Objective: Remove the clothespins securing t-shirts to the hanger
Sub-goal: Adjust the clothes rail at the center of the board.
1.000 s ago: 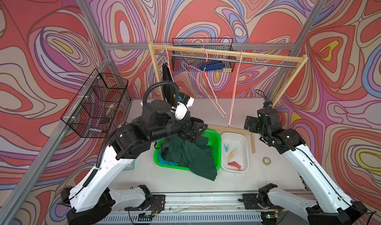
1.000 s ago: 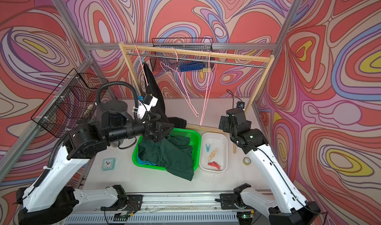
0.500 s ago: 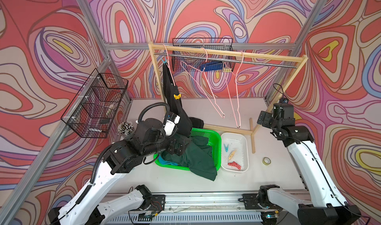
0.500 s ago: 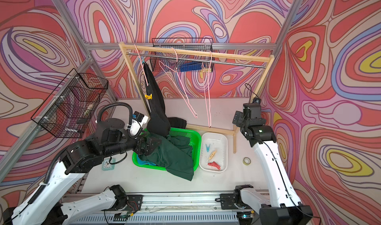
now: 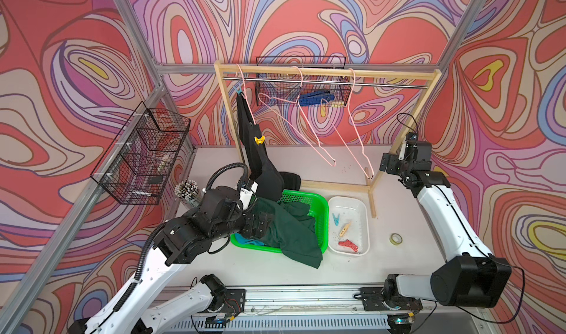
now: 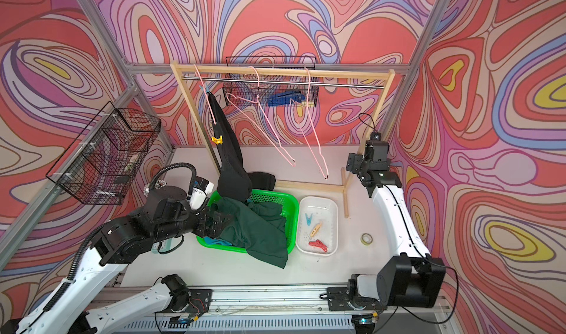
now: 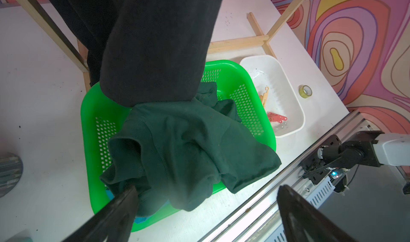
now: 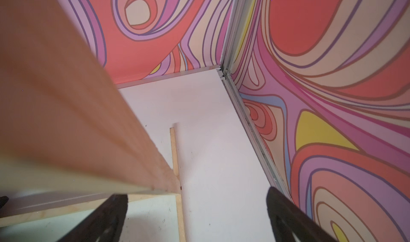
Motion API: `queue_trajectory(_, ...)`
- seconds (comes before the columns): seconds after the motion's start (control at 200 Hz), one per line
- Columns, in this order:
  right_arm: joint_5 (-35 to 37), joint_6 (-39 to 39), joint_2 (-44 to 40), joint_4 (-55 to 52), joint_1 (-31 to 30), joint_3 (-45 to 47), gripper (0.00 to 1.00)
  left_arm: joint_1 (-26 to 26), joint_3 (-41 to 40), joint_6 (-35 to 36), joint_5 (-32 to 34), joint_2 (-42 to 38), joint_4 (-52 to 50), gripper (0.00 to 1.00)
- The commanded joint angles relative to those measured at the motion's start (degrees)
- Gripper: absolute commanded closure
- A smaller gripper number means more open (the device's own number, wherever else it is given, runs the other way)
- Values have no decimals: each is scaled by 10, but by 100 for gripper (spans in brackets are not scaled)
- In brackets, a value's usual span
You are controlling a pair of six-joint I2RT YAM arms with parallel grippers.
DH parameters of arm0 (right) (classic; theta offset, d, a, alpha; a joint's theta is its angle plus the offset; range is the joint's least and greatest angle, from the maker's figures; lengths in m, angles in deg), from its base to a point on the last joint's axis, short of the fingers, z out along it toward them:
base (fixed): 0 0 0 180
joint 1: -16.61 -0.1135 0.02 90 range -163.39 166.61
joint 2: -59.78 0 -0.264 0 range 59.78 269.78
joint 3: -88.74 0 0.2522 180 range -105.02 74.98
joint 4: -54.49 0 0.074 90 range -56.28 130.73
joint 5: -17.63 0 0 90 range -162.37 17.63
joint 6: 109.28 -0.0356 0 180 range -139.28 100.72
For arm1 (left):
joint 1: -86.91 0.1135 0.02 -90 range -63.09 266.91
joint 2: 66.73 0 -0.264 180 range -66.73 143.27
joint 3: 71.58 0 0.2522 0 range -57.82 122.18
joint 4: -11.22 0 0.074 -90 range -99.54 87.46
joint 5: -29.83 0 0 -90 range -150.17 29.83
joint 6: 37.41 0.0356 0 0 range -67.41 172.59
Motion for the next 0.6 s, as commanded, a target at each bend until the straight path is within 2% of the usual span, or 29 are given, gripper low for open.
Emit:
queue_trajectory(0.0,-22,30,29,34,1,-42,2,7,-3,-10,26,-4,-31,0)
queue_trajectory(0.205,-36,35,68,17,7,-98,2,13,-1,-17,30,-8,-28,0)
queue_trajectory(0.336,-50,30,38,19,7,-82,2,14,11,-18,38,-11,-37,0)
queue_trajectory(0.591,-78,0,-35,-48,7,-57,2,15,46,-12,51,-18,-67,0)
